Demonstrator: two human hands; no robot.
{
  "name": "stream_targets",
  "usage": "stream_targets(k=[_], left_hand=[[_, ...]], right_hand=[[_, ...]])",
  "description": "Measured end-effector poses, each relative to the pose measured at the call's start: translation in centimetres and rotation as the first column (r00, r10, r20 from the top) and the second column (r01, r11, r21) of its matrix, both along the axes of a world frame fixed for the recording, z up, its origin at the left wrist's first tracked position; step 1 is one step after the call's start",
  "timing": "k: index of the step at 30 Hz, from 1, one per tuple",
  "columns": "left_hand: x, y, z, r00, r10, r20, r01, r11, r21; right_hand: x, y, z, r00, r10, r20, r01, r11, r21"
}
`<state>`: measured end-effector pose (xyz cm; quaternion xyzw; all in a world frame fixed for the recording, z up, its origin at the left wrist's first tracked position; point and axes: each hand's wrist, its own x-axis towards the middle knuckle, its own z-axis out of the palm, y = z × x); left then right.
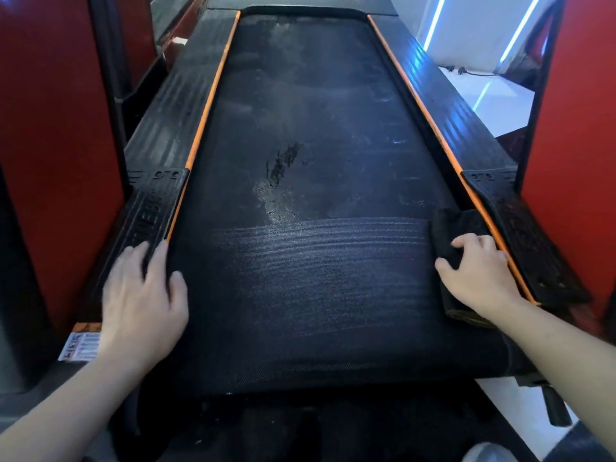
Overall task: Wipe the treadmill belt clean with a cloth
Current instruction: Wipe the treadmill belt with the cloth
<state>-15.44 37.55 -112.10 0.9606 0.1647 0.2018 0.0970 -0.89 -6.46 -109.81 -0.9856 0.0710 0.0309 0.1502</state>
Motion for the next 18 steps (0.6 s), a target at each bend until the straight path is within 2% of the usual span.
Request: stream_targets(k=[3,6,8,11,18], left_hand=[[3.8,-2.5,0.1,0.994,-0.105,-0.019,0.106,0.993,0.057],[6.8,-3.5,0.0,0.986,-0.114,-0.121,0.102,0.989,-0.104],[7.1,-3.5,-1.2,0.967,-0.112,-0.228,0.082,0.987,-0.138],[5.3,-3.8,-3.3,0.936,-0.095,-0.340,0.083,0.995,-0.050],[4.2,-4.2,-4.1,0.936,-0.095,-0.339,0.082,0.995,-0.055]], right_hand=[[1.0,0.6,0.1,0.994,-0.049,0.099,0.036,0.990,0.136],[1.9,1.7,-0.1,0.986,-0.053,0.158,0.021,0.980,0.198],[2.1,2.3,-0.8,0.990,-0.004,0.138,-0.015,0.990,0.141],[1.5,2.4,-2.3,0.991,0.043,0.127,-0.045,0.999,0.013],[0.8,1.9,-2.6,0.991,0.074,0.112,-0.069,0.997,-0.047]])
